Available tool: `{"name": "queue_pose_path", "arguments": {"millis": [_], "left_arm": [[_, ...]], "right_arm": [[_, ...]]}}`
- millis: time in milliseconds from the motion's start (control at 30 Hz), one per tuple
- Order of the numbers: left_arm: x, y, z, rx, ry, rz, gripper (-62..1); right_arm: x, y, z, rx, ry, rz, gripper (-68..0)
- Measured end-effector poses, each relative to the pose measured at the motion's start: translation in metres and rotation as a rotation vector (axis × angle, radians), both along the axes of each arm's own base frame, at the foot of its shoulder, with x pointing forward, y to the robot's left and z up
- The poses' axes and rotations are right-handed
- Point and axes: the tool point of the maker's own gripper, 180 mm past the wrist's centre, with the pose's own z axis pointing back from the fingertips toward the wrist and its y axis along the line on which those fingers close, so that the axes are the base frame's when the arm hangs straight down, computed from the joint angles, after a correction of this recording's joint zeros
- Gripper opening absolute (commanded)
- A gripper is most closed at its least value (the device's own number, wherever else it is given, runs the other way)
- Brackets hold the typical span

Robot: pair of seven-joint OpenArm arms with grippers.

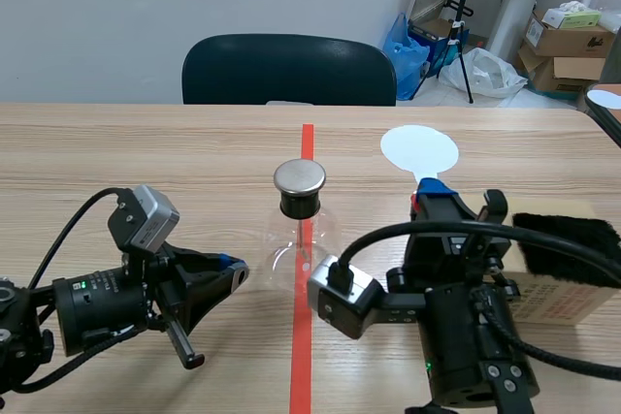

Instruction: Do the electroscope experiment

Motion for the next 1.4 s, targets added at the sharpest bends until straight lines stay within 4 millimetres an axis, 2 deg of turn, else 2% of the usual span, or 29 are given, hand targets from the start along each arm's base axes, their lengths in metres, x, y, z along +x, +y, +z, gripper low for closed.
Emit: {"name": "queue_pose_path", "arguments": {"millis": [400, 1400], "left_arm": [[0.004, -0.013, -0.006, 0.067, -0.055, -0.003, -58.2], [0.004, -0.014, -0.006, 0.066, -0.056, -0.001, -58.2]], "right_arm": [[-0.001, 0.002, -0.001, -0.009, 0.002, 0.018, -66.5], [-0.001, 0.006, -0.003, -0.021, 0.014, 0.041, -66.5]]}}
